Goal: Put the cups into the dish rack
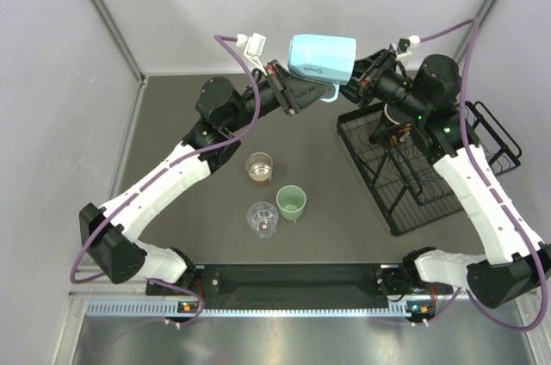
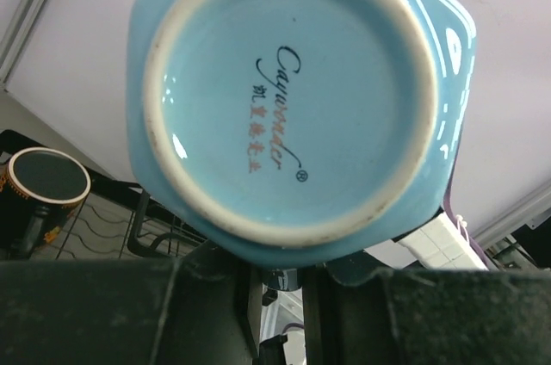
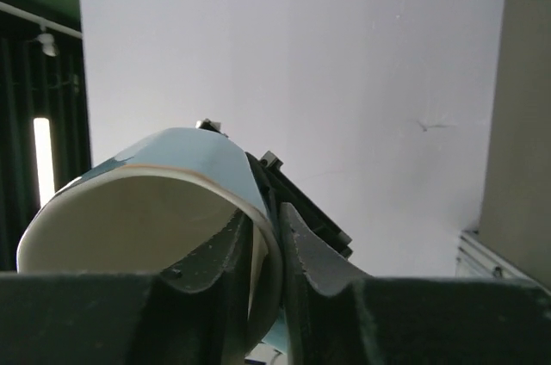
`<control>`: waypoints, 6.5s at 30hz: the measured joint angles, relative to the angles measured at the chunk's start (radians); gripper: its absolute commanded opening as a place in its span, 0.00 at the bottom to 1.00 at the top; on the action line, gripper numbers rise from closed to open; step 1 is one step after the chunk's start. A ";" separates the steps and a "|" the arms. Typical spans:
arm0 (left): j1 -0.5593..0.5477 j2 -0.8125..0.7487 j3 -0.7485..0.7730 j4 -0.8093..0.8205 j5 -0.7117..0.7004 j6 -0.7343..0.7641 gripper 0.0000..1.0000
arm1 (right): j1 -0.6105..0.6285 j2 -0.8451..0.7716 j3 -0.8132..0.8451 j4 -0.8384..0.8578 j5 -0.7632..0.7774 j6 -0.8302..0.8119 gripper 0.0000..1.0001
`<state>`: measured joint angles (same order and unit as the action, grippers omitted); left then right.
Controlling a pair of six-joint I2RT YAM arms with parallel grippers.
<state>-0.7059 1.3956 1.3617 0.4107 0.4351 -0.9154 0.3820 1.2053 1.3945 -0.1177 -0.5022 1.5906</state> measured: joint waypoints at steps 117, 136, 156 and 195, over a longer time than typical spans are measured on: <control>-0.235 1.187 0.966 -0.490 -0.451 0.694 0.00 | -0.191 -0.344 0.335 -1.103 0.433 -0.783 0.52; -0.245 1.233 0.966 -0.518 -0.455 0.692 0.03 | -0.191 -0.356 0.299 -1.101 0.438 -0.775 0.52; -0.253 1.233 0.966 -0.519 -0.454 0.682 0.26 | -0.191 -0.361 0.294 -1.099 0.438 -0.759 0.52; -0.150 0.921 0.673 -0.486 -0.495 0.659 0.51 | -0.191 -0.271 0.271 -1.140 0.386 -0.906 0.56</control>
<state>-0.8555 2.3165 2.0342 -0.0753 -0.0601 -0.2562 0.1909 0.9344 1.6657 -1.2579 -0.1162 0.6846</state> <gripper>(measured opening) 0.515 0.555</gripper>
